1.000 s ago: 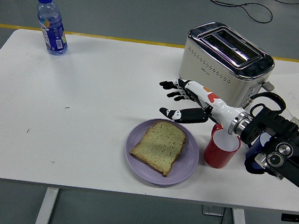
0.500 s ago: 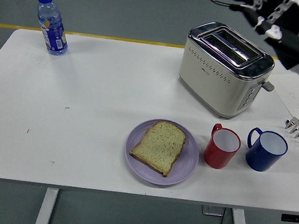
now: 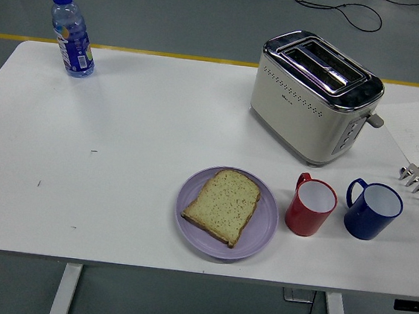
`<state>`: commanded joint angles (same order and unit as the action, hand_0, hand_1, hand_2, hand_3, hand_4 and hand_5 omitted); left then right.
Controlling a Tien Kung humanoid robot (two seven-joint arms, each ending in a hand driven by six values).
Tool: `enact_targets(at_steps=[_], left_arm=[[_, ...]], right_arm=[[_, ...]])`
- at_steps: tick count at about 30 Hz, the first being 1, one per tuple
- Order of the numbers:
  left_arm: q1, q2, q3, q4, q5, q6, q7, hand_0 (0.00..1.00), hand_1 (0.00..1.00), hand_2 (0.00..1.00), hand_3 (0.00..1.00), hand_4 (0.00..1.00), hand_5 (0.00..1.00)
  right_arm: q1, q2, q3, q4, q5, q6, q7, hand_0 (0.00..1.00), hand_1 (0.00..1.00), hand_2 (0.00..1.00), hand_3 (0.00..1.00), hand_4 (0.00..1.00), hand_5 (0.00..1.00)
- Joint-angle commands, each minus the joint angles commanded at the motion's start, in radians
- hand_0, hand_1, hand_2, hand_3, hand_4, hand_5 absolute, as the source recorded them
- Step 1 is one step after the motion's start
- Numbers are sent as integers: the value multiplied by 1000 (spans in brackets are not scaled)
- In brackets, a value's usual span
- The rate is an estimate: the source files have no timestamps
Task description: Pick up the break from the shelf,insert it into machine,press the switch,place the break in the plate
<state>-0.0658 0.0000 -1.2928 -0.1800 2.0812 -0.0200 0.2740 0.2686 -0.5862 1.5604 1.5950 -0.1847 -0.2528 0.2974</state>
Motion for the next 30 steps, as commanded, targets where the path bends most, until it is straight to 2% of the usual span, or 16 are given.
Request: enact_targets(at_steps=[6, 7, 8, 11, 12, 13, 17, 19, 22, 25, 30], left_arm=[[8, 0, -16, 0, 26, -3, -1, 604, 465, 471, 541, 282, 928], [9, 0, -17, 0, 28, -4, -2, 602, 465, 473, 540, 282, 930], [10, 0, -19, 0, 32, -4, -2, 602, 465, 473, 540, 282, 930], [12, 0, -22, 0, 39, -6, -4, 602, 465, 473, 540, 282, 930], [12, 0, -22, 0, 39, -6, -4, 602, 465, 473, 540, 282, 930], [11, 0, -19, 0, 35, -5, -5, 602, 465, 473, 540, 282, 929], [8, 0, -10, 0, 26, -5, -7, 602, 465, 473, 540, 282, 929], [3, 0, -2, 0, 13, -3, -7, 601, 465, 473, 540, 280, 927], [-1, 0, 5, 0, 1, -2, -8, 601, 465, 473, 540, 280, 927], [-6, 0, 9, 0, -5, -3, -8, 602, 465, 473, 541, 279, 926], [-12, 0, 15, 0, -10, -4, -9, 602, 465, 473, 541, 279, 926]], right_arm=[[-105, 77, 54, -104, 33, 12, 1, 740, 716, 738, 690, 608, 233], [-119, 93, 62, -119, 34, 14, 3, 705, 673, 701, 665, 616, 229], [-132, 108, 67, -131, 34, 20, 6, 705, 673, 701, 665, 616, 229], [-173, 152, 82, -158, 31, 38, 12, 705, 673, 701, 665, 616, 229], [-176, 156, 82, -159, 31, 39, 12, 705, 673, 701, 665, 616, 229], [-194, 183, 96, -174, 26, 42, 13, 696, 667, 696, 658, 611, 243], [-218, 232, 120, -193, 15, 42, 3, 696, 667, 696, 658, 611, 243], [-233, 268, 141, -208, 4, 28, -16, 690, 662, 693, 646, 580, 236], [-246, 293, 157, -218, -7, 16, -51, 690, 662, 693, 646, 580, 236], [-257, 319, 179, -229, -43, 6, -122, 673, 648, 686, 632, 558, 237], [-257, 352, 200, -254, -75, 23, -185, 673, 648, 686, 632, 558, 237]])
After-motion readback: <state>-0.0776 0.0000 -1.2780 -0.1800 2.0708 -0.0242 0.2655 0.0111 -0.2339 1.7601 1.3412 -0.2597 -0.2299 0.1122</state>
